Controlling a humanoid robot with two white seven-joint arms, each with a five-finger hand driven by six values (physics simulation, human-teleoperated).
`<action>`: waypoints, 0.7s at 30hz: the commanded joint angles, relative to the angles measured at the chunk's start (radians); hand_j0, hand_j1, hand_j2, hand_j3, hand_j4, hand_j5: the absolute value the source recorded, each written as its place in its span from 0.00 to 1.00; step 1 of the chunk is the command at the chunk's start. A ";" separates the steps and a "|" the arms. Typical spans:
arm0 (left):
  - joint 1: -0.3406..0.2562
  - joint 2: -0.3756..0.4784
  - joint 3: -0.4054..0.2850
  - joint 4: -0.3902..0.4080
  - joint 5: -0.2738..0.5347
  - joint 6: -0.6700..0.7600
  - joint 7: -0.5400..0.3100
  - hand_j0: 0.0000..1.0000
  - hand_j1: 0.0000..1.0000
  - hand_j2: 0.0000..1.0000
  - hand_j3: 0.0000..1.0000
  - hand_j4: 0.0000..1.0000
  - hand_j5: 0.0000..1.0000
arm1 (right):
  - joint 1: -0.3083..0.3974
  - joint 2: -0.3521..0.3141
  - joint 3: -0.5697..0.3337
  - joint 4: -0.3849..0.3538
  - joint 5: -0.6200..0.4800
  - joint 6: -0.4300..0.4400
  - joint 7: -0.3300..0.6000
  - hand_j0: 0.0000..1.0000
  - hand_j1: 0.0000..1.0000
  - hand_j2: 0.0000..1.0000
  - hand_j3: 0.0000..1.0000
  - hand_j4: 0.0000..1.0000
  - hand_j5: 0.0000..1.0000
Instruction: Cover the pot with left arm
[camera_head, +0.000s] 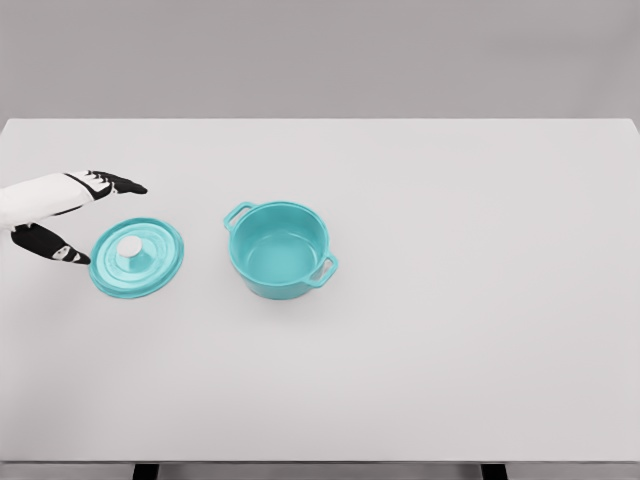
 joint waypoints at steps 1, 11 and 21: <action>0.000 0.002 0.000 -0.002 0.006 0.002 0.000 1.00 1.00 1.00 1.00 1.00 1.00 | 0.002 0.000 0.000 0.002 -0.002 0.000 0.000 1.00 1.00 1.00 1.00 1.00 1.00; -0.077 -0.080 -0.120 0.153 -0.003 0.002 0.001 1.00 1.00 1.00 1.00 1.00 1.00 | 0.006 0.000 -0.003 0.003 -0.002 0.000 0.000 1.00 1.00 1.00 1.00 1.00 1.00; -0.112 -0.127 -0.165 0.168 -0.029 0.002 -0.005 1.00 1.00 1.00 1.00 1.00 1.00 | 0.006 0.000 -0.003 0.002 -0.002 0.000 0.000 1.00 1.00 1.00 1.00 1.00 1.00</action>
